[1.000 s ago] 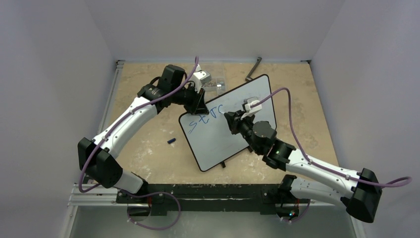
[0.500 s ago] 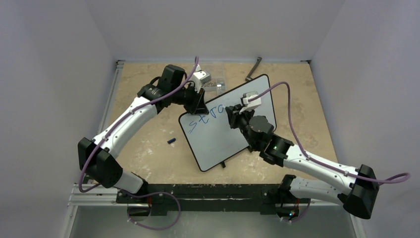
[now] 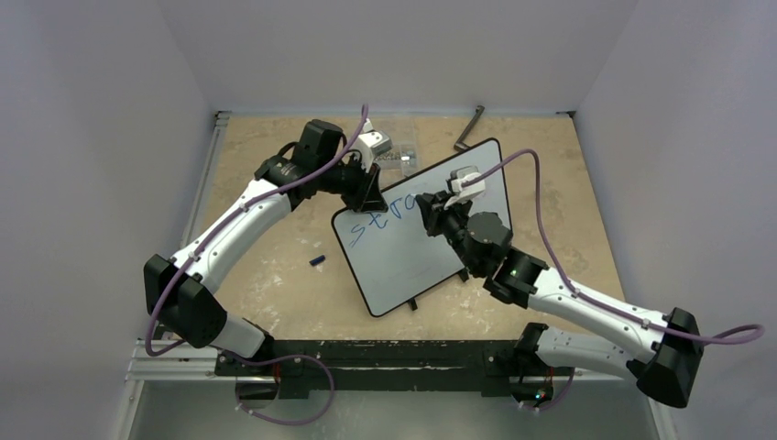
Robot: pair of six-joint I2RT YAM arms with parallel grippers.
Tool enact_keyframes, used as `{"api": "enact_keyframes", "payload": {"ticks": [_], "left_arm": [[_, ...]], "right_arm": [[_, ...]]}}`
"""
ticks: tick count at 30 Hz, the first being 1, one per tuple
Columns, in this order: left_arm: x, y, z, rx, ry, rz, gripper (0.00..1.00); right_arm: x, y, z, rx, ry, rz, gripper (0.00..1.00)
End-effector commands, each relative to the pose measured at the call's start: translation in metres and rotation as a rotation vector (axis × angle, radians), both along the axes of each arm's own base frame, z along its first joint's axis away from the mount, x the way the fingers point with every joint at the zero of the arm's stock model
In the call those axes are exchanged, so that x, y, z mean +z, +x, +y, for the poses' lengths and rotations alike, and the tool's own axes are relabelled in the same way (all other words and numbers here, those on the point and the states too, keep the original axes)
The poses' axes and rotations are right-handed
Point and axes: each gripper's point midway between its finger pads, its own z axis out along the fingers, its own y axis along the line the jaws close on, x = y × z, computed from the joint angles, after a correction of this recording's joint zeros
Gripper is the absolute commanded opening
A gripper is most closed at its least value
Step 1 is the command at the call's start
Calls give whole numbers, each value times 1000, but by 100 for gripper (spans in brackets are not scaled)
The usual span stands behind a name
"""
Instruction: Write a sentence on the whiteboard
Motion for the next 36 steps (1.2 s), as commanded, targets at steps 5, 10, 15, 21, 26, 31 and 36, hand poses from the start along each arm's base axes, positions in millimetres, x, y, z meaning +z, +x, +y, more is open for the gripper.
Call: {"api": "enact_keyframes", "payload": {"ticks": [5, 10, 15, 21, 26, 31, 36], "left_arm": [[-27, 8, 9, -34, 138, -90, 0], [-27, 8, 10, -31, 139, -92, 0], [-26, 8, 10, -30, 138, -91, 0], [-25, 7, 10, -32, 137, -96, 0], [-25, 7, 10, -32, 137, -95, 0], [-25, 8, 11, -30, 137, -94, 0], [-25, 7, 10, -31, 137, -95, 0]], "right_arm": [[49, -25, -14, 82, 148, -114, 0], [40, -15, -27, -14, 123, -101, 0], [22, -4, -18, -34, 55, -70, 0], [23, 1, -12, -30, 47, -75, 0], [20, 5, -11, -45, 40, -71, 0], [22, 6, -16, -59, 44, -77, 0], [27, 7, -21, -77, 56, -88, 0]]}}
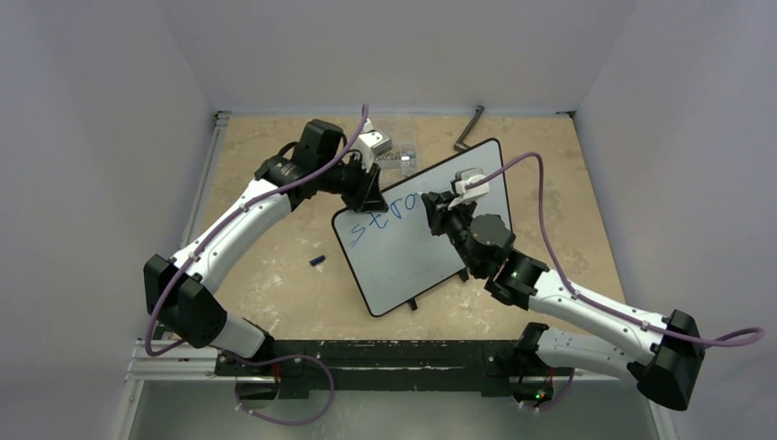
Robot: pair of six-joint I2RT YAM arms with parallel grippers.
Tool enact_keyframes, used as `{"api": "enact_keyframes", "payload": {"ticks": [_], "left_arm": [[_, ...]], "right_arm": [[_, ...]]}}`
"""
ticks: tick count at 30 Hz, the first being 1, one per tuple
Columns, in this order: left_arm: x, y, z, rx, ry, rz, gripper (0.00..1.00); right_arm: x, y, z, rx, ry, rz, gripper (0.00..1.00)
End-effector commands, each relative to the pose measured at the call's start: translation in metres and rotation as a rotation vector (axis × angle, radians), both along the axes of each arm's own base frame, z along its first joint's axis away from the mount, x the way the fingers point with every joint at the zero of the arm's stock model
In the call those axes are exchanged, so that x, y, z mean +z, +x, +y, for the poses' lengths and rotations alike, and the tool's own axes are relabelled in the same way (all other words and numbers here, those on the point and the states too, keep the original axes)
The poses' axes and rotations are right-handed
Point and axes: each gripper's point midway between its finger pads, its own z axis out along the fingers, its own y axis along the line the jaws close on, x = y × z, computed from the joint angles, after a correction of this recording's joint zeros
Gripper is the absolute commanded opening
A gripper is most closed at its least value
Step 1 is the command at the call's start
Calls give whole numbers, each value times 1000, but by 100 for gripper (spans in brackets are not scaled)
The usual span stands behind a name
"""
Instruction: Write a sentence on the whiteboard
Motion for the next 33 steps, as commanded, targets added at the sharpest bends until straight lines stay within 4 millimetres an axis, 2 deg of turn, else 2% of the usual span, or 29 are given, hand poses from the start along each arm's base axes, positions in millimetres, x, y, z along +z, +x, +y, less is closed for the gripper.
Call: {"api": "enact_keyframes", "payload": {"ticks": [1, 9, 24, 27, 33], "left_arm": [[-26, 8, 12, -24, 141, -91, 0], [-27, 9, 13, -22, 143, -92, 0], [-26, 9, 13, -22, 142, -94, 0], [-26, 9, 13, -24, 142, -94, 0], [-25, 8, 13, -23, 141, -97, 0]], "right_arm": [[29, 6, -10, -52, 61, -62, 0], [17, 11, -8, -55, 42, -36, 0], [-20, -7, -12, -8, 70, 60, 0], [-22, -7, -12, -8, 68, 65, 0], [-11, -2, -9, -15, 67, 44, 0]]}}
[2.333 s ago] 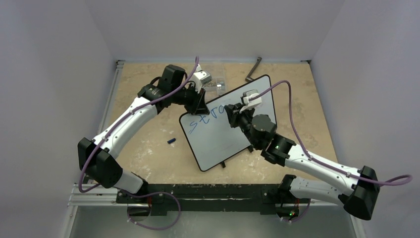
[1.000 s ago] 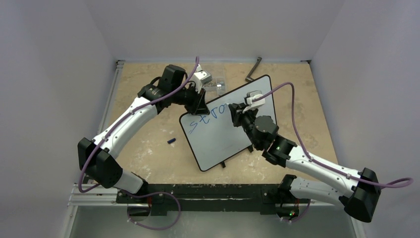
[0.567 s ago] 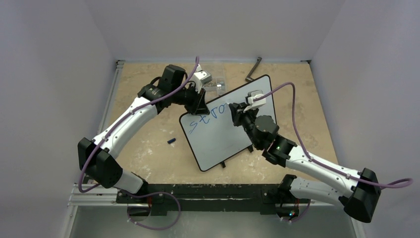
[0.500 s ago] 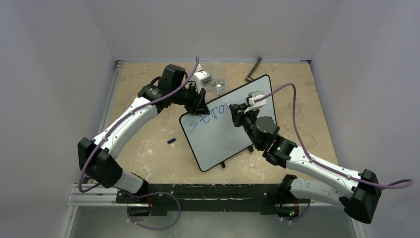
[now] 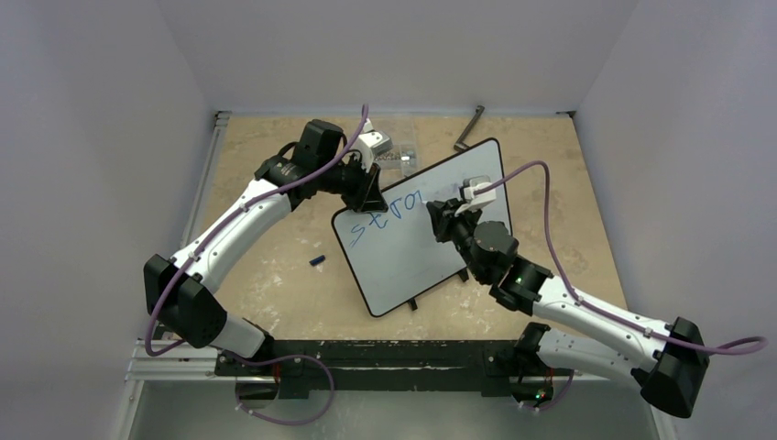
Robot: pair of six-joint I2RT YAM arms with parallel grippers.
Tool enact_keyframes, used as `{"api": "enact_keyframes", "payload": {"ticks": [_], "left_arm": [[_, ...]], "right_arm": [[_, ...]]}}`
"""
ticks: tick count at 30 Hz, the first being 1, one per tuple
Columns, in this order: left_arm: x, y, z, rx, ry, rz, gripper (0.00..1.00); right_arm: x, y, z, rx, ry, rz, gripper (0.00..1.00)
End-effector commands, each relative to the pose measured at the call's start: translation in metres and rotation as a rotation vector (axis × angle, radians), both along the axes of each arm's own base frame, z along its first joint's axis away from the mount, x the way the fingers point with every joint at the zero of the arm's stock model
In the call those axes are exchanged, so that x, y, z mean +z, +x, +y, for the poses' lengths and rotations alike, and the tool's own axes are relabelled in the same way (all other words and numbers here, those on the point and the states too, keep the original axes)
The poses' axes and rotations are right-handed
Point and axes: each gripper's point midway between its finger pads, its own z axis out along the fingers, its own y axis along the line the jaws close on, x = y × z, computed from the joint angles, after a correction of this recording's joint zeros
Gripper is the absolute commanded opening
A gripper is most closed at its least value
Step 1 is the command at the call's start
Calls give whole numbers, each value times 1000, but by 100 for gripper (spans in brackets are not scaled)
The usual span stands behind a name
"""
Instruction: Write a sentence on the whiteboard
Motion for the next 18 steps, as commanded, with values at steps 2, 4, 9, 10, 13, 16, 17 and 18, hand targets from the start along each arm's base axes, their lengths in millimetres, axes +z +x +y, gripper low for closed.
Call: {"api": "enact_keyframes", "payload": {"ticks": [2, 4, 9, 10, 13, 16, 17, 18], "left_arm": [[-25, 7, 13, -25, 140, -93, 0], [-25, 8, 13, -25, 140, -94, 0], [-24, 8, 13, -25, 139, -97, 0], [-24, 7, 13, -26, 138, -96, 0], [-24, 8, 13, -26, 137, -97, 0], [-23, 7, 13, -26, 137, -98, 0], [-23, 7, 12, -28, 135, -98, 0], [-23, 7, 13, -27, 136, -98, 0]], "right_arm": [[16, 6, 5, -6, 19, -22, 0], [21, 9, 5, -14, 18, -28, 0], [31, 14, 6, -32, 17, -44, 0], [34, 15, 6, -37, 18, -48, 0], [38, 17, 5, -54, 12, -52, 0], [42, 21, 1, -84, 8, -56, 0], [43, 22, 0, -95, 8, -56, 0], [43, 24, -2, -102, 5, -56, 0]]}}
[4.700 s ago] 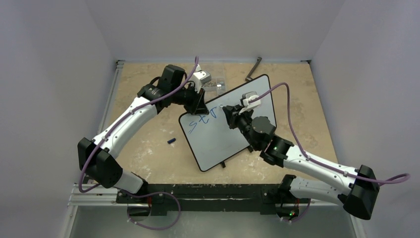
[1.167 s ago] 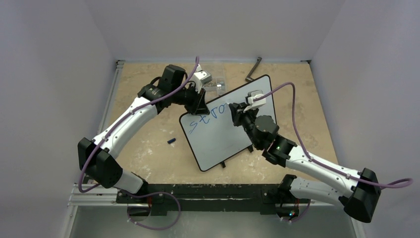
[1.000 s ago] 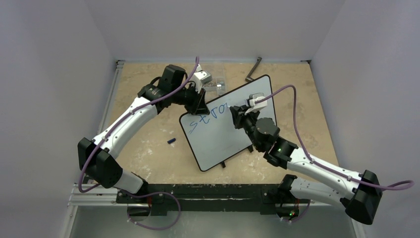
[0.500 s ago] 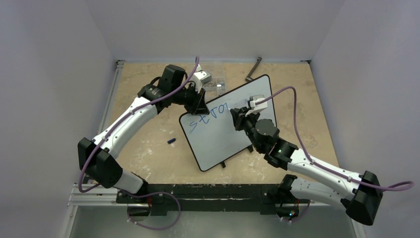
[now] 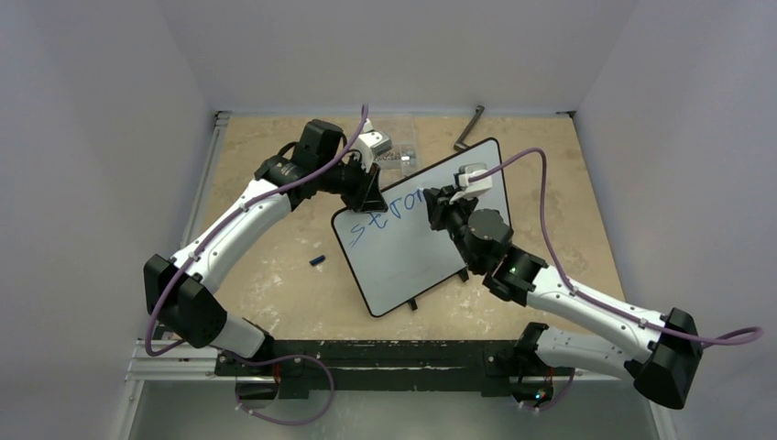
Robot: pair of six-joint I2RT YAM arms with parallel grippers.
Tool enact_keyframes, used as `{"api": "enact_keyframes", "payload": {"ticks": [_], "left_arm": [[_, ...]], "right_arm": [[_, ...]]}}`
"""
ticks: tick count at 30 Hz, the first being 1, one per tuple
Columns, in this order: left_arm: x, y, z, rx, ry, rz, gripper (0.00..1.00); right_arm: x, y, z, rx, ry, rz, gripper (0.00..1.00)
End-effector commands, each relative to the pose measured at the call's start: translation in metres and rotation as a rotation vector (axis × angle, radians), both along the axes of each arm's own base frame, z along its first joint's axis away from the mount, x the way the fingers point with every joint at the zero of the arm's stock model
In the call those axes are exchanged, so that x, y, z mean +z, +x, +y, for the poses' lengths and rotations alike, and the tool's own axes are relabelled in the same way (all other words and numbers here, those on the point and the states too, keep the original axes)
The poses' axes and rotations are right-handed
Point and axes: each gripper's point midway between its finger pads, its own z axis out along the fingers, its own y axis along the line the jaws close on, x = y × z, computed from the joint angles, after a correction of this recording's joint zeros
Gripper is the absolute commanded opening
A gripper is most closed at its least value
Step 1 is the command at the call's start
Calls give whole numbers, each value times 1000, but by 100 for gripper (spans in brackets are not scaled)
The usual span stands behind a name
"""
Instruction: Write a sentence on the whiteboard
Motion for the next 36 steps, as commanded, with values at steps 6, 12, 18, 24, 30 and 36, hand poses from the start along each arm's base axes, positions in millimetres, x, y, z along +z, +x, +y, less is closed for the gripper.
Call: {"api": "enact_keyframes", "payload": {"ticks": [6, 12, 18, 24, 30, 36], "left_arm": [[-22, 6, 12, -33, 129, -99, 0], [-21, 6, 11, -33, 129, -101, 0], [-21, 6, 12, -32, 129, -101, 0], [-21, 6, 12, -31, 128, -102, 0], [-18, 8, 12, -9, 125, -108, 0], [-14, 9, 10, 12, 100, -108, 0]], "right_arm": [[17, 15, -20, -112, 3, -9, 0], [2, 11, -23, -107, -10, 24, 0], [-17, 4, -25, -93, -5, 66, 0], [-27, -2, -28, -85, 5, 90, 0], [-26, -3, -29, -85, 13, 94, 0], [4, -7, -34, -79, 53, 56, 0]]}}
